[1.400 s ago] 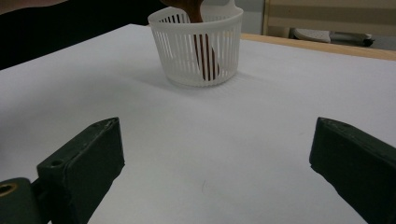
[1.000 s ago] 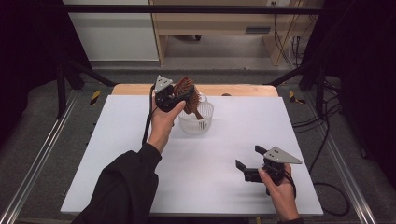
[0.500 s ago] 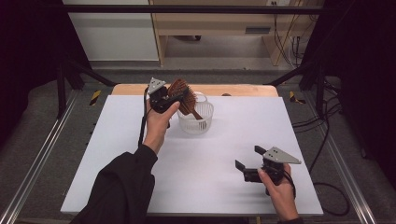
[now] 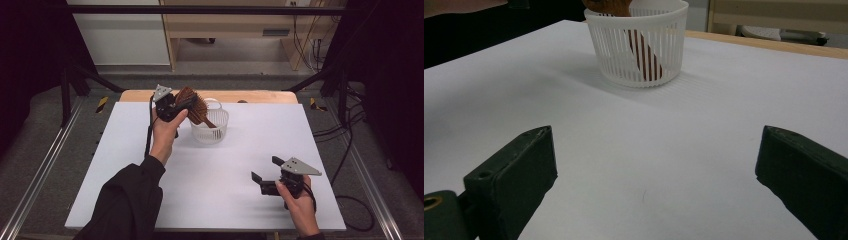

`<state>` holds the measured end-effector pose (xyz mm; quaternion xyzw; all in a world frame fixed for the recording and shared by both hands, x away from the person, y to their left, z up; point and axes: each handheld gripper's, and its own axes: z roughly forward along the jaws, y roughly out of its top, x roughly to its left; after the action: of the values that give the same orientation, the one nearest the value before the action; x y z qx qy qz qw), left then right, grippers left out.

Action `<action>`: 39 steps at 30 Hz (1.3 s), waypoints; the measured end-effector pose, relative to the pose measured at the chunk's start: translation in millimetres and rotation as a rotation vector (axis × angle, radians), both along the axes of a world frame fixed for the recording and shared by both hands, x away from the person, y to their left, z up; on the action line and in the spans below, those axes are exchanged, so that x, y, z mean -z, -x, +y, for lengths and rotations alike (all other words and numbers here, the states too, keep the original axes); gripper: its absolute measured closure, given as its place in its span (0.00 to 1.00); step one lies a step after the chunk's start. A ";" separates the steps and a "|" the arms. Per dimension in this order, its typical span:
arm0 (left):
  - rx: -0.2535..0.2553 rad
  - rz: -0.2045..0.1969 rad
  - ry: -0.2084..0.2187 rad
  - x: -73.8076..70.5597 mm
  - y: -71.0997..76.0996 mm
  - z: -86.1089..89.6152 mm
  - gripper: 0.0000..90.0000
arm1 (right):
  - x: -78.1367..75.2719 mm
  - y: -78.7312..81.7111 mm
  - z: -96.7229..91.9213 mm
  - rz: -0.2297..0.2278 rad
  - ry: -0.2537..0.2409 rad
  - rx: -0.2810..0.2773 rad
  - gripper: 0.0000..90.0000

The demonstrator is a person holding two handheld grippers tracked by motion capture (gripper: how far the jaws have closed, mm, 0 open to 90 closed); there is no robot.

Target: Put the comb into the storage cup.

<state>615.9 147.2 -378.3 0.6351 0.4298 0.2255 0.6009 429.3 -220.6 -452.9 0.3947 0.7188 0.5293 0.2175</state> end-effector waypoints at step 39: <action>0.014 0.027 0.022 7.6 -1.0 12.2 0.43 | 1.2 -0.1 2.4 0.007 0.010 -0.012 0.04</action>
<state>616.9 159.4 -385.9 0.6343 0.4360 0.2081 0.6036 429.4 -218.2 -454.0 0.3912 0.7245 0.5256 0.2140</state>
